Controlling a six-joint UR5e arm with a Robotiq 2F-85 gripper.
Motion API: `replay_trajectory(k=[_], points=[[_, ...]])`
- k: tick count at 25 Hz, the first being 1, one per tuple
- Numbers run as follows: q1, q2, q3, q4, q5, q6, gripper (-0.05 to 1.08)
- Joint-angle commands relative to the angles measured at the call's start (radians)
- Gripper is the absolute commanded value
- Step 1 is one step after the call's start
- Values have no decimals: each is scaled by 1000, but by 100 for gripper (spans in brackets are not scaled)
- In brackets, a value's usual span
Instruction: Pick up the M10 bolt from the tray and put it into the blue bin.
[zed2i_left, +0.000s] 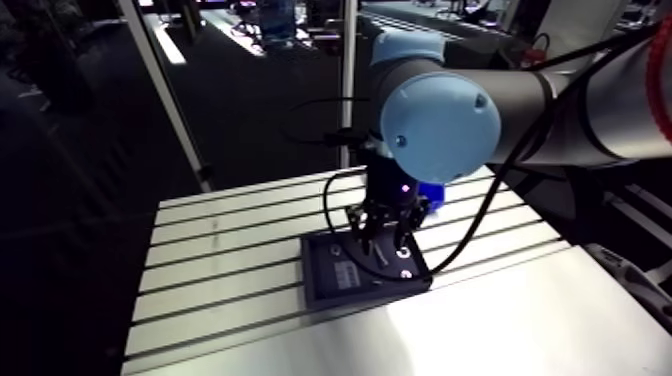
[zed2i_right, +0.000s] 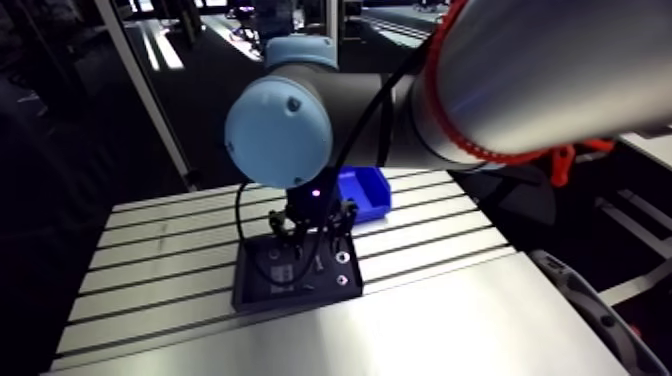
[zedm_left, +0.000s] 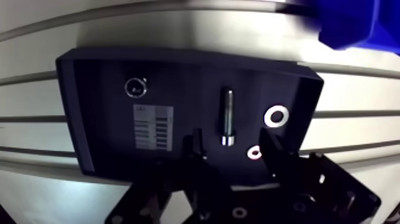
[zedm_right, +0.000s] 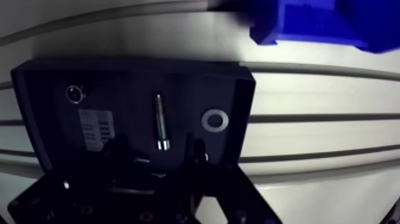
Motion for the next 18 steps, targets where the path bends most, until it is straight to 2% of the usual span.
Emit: replay_trajectory(k=[1, 18], points=[[-3, 24, -1, -35, -4, -1, 42], [-3, 25, 6, -38, -5, -1, 48]])
